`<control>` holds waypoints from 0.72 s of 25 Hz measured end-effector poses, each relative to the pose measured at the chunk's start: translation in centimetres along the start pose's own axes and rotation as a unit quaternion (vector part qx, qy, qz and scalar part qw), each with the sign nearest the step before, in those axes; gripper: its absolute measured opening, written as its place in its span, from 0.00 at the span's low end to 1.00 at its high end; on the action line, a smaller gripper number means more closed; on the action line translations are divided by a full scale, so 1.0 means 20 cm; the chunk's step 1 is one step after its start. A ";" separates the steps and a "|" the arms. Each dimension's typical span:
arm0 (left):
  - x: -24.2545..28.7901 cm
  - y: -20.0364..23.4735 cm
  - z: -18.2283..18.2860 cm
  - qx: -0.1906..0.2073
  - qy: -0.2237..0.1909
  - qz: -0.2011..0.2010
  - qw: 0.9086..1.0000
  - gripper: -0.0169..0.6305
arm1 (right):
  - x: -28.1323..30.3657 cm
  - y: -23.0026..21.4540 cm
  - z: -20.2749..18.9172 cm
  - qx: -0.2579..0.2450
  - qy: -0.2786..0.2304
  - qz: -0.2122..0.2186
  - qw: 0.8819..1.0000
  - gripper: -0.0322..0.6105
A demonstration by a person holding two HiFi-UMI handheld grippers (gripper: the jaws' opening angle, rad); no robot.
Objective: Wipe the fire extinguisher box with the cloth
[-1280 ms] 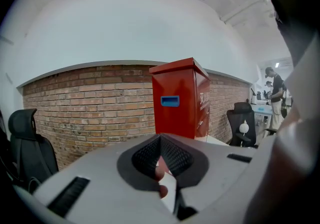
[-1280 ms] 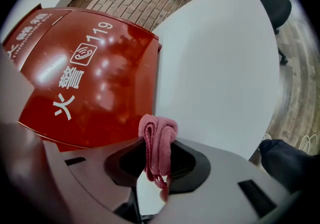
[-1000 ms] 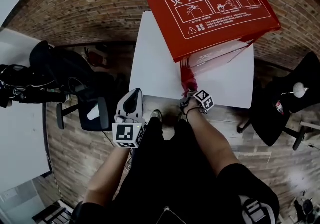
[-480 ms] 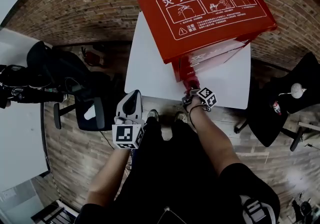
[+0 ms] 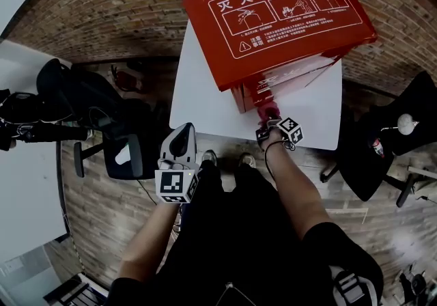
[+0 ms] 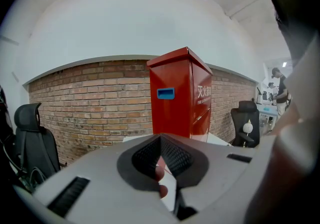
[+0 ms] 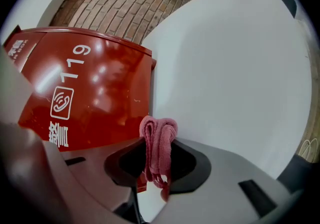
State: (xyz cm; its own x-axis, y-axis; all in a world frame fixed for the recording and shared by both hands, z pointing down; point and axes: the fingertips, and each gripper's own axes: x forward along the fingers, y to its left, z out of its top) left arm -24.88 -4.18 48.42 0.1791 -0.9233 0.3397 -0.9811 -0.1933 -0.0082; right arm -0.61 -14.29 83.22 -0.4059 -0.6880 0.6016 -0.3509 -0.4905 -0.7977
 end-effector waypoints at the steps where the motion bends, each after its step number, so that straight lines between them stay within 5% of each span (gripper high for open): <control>1: 0.00 0.00 0.00 0.000 0.000 -0.001 1.000 0.07 | 0.00 0.01 0.00 0.005 0.004 0.001 1.000 0.22; 18: 0.00 -0.06 -0.01 0.001 0.001 -0.018 1.000 0.07 | -0.06 0.16 -0.03 0.020 0.033 0.056 0.998 0.22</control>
State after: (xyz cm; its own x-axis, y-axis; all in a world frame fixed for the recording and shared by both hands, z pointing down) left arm -23.83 -3.82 48.68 0.2141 -0.9149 0.3422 -0.9738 -0.2272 0.0018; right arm -1.81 -14.76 79.97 -0.4953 -0.7045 0.5084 -0.2664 -0.4338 -0.8607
